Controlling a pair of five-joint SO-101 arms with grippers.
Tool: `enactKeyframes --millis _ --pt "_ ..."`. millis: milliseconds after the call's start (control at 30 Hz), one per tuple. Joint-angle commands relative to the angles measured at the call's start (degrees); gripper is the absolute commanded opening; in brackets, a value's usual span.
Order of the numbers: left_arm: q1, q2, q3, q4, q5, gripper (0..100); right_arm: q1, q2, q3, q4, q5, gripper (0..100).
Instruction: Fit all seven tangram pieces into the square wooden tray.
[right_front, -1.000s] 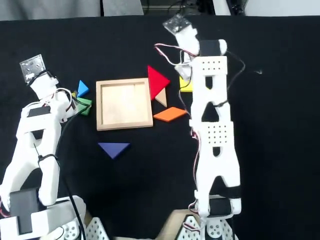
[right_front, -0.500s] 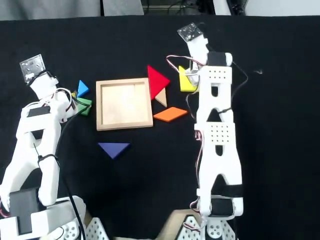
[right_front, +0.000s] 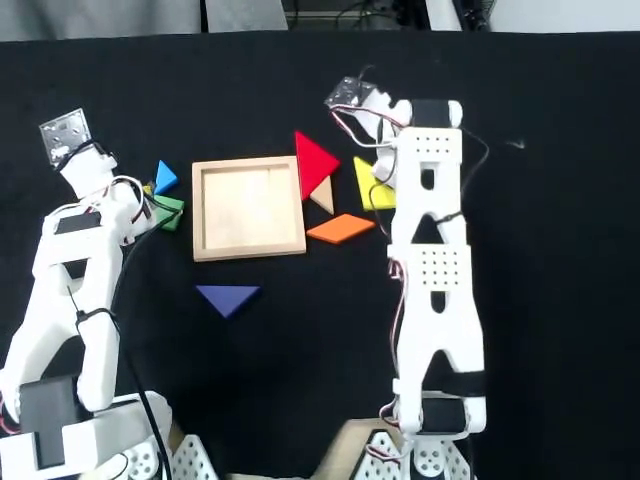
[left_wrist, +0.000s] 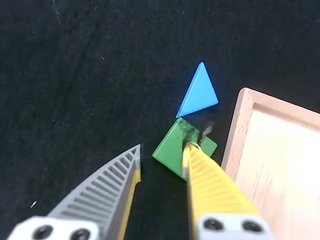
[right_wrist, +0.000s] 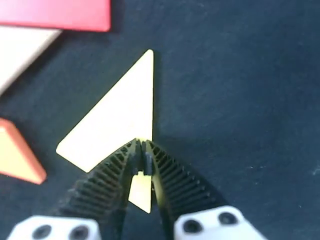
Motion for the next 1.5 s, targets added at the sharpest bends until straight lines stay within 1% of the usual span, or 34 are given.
enactKeyframes --millis 0,267,367,467,533,667,733,800,900,933,1067,1233,1367,1467 --pt "-0.3 -0.4 0.0 -1.8 -0.1 15 -0.6 -7.4 13.8 2.6 1.6 1.1" --pt "-0.3 -0.4 0.0 -1.8 -0.1 15 -1.4 -41.8 47.5 2.1 0.0 1.1" --pt "-0.3 -0.4 0.0 -1.7 -0.1 15 -1.8 -53.4 60.2 -0.2 0.0 1.1" --pt "-0.3 -0.4 0.1 -1.6 -0.1 15 -1.6 -62.5 72.3 -4.8 -1.1 1.1" --pt "-0.3 -0.4 0.1 -1.5 -0.1 15 -1.7 -67.4 80.6 -10.9 -4.3 1.1" --pt "-0.3 -0.4 0.1 -1.3 -0.1 15 -3.0 -73.6 98.3 -30.9 -11.3 1.5" --pt "-0.3 -0.4 0.1 -1.3 -0.1 15 -5.1 -75.3 106.1 -39.1 -12.6 1.8" --pt "-0.3 -0.4 0.1 -1.3 -0.1 15 -8.1 -76.1 111.1 -43.2 -12.7 6.5" --pt "-0.3 -0.4 0.1 -1.5 -0.1 15 -11.3 -75.6 113.1 -45.0 -12.8 19.1" --pt "-0.3 -0.4 0.1 -1.5 -0.1 15 -11.7 -75.2 113.1 -45.4 -12.8 20.7" --pt "-0.3 -0.4 0.1 -1.6 -0.1 15 -11.3 -72.1 110.5 -46.5 -12.6 17.7" --pt "-0.3 -0.4 0.1 -1.6 -0.1 15 -7.6 -66.9 104.0 -45.6 -12.5 17.0" --pt "0.0 -0.4 0.1 -1.6 -0.1 15 -5.1 -65.5 100.6 -44.1 -12.4 17.0" --pt "0.6 -0.4 0.1 -1.6 -0.1 15 -5.0 -64.7 100.6 -44.3 -9.5 17.2"
